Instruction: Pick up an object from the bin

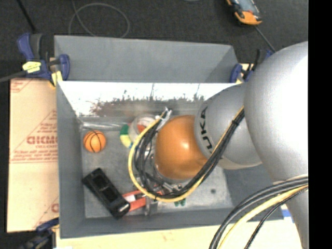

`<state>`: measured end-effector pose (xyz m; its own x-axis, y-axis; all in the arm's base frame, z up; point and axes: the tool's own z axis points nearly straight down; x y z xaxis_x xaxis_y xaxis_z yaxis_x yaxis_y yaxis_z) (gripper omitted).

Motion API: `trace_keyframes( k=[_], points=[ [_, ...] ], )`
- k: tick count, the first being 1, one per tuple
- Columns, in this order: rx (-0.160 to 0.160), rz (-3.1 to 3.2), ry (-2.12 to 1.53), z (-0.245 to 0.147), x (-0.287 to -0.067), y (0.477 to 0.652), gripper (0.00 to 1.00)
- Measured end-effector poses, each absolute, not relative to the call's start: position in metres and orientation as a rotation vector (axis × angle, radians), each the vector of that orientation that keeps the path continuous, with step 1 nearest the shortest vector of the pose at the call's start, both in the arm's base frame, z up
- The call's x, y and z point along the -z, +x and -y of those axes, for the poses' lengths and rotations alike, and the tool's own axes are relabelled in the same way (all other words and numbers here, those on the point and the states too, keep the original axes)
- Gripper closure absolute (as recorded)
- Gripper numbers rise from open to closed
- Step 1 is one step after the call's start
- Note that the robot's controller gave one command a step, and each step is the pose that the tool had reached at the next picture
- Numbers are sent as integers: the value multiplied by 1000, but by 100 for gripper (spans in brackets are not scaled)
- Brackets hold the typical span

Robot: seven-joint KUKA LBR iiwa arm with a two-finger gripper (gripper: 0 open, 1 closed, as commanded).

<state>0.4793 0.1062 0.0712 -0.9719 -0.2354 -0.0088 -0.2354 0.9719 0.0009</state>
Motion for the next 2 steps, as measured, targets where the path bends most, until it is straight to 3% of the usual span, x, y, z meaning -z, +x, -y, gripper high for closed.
trace_keyframes(
  k=[1, 2],
  points=[
    [-3, -3111, -369, -106, -71, 479, 100],
    [0, -3115, -341, -120, -229, 514, 100]
  ],
)
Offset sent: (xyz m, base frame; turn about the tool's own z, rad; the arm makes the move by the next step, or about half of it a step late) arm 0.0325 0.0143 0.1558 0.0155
